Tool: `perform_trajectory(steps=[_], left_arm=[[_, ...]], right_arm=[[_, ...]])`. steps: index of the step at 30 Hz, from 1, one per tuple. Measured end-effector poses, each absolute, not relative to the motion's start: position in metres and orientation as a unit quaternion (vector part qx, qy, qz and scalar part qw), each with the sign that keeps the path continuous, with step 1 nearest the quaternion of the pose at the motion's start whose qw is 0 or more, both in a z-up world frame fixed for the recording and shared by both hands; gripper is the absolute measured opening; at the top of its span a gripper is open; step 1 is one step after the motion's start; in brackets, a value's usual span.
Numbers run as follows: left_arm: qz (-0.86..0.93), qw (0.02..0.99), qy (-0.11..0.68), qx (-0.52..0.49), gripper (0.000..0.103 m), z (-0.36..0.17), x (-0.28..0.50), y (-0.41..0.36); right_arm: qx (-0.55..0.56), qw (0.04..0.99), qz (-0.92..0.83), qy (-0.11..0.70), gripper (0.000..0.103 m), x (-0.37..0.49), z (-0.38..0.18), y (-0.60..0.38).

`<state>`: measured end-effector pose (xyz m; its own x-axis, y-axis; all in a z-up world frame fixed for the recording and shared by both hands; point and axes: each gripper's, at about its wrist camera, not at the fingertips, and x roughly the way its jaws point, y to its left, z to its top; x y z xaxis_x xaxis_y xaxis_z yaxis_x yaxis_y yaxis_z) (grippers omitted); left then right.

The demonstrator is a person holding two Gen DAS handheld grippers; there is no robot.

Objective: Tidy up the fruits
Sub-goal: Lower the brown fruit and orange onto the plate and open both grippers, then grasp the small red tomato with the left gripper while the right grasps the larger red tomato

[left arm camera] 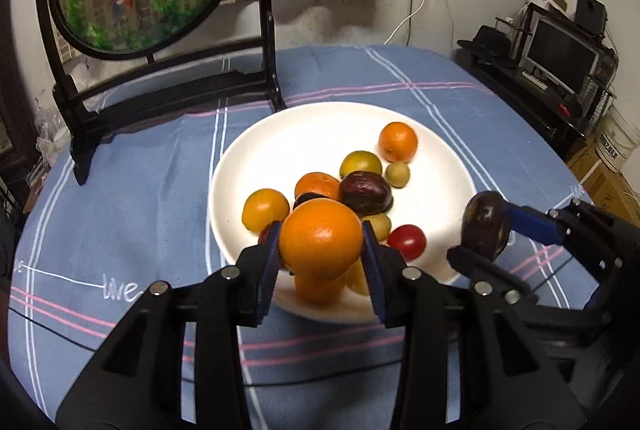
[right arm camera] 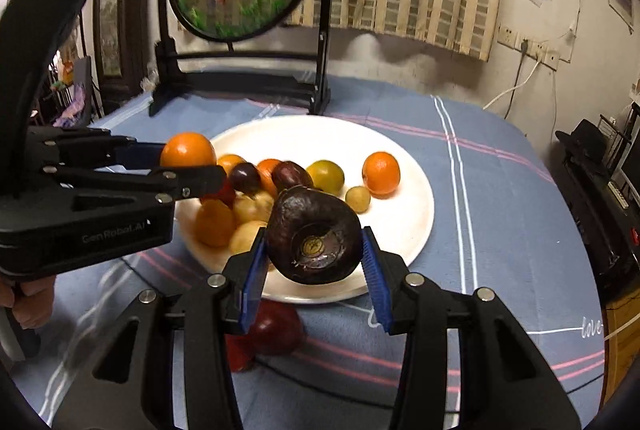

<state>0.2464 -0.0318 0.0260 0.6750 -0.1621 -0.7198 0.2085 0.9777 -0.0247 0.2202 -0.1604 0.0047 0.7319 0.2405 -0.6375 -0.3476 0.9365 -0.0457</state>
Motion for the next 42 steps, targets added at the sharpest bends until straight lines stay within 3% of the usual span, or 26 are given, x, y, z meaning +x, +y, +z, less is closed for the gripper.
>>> perform_trajectory(steps=[10,12,20,33,42], left_arm=[[-0.093,0.912,0.400,0.011,0.041,0.014,0.261,-0.032],[-0.090,0.916,0.391,0.009,0.057,0.017,0.260,-0.031],[-0.089,0.922,0.376,-0.001,0.066,0.032,0.237,-0.026],[-0.136,0.901,0.411,0.018,0.068,0.002,0.161,-0.051],[-0.140,0.888,0.437,0.028,0.068,-0.023,0.153,-0.071]], right_arm=[[-0.098,0.926,0.111,0.346,0.047,0.242,-0.018,-0.164],[-0.091,0.927,0.112,0.346,0.048,0.240,-0.018,-0.167],[-0.052,0.932,0.114,0.342,0.049,0.217,-0.002,-0.189],[-0.029,0.927,0.111,0.356,0.049,0.153,-0.003,-0.219],[0.007,0.927,0.117,0.356,0.049,0.140,-0.011,-0.233]])
